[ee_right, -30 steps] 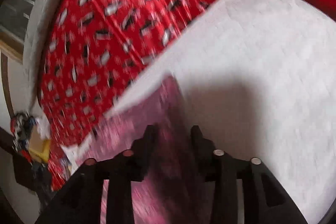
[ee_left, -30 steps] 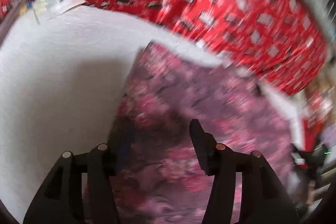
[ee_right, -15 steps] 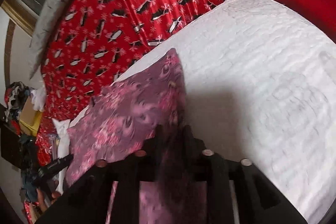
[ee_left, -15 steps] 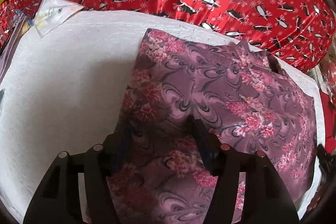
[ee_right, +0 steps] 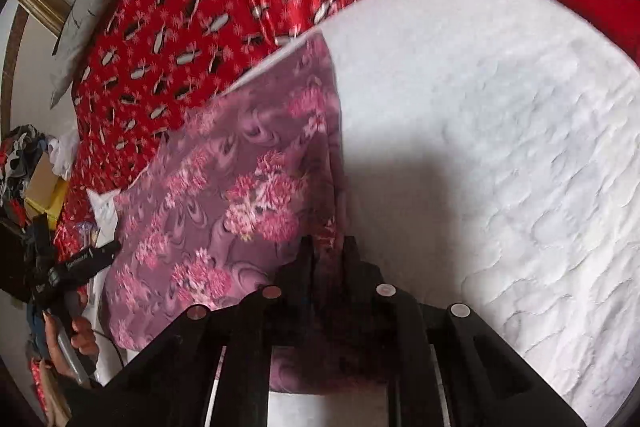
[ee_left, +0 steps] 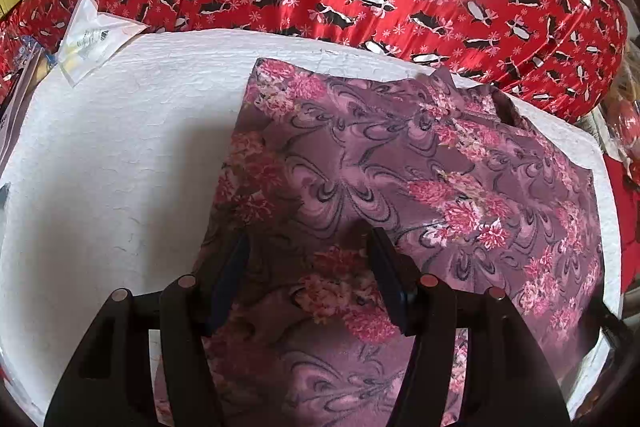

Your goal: Fold small clothes

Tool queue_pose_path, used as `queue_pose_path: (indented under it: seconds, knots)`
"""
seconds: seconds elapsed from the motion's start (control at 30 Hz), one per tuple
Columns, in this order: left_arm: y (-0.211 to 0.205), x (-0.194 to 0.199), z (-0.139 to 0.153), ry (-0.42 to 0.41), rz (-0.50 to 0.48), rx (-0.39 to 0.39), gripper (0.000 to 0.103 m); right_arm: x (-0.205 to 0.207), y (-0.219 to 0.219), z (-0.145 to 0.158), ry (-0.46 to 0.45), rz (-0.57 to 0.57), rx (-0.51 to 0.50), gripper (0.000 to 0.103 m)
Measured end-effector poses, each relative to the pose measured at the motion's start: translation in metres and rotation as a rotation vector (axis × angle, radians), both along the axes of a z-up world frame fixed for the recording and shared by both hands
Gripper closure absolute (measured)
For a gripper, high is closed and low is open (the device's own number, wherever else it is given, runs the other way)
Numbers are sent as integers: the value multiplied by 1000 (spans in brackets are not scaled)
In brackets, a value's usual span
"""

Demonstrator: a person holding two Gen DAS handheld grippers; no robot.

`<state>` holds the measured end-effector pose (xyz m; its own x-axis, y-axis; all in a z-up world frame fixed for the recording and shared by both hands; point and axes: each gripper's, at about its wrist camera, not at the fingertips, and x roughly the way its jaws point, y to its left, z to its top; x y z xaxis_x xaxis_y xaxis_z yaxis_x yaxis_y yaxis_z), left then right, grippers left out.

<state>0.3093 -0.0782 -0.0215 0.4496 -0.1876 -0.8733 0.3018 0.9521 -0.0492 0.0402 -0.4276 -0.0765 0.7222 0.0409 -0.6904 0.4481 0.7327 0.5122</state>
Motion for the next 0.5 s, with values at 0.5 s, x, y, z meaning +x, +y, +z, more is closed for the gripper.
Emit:
queue_pose_path:
  seconds: [0.5]
  knots:
    - [2, 11, -20, 47, 9, -13, 39, 112, 57, 13, -24, 163, -141, 79]
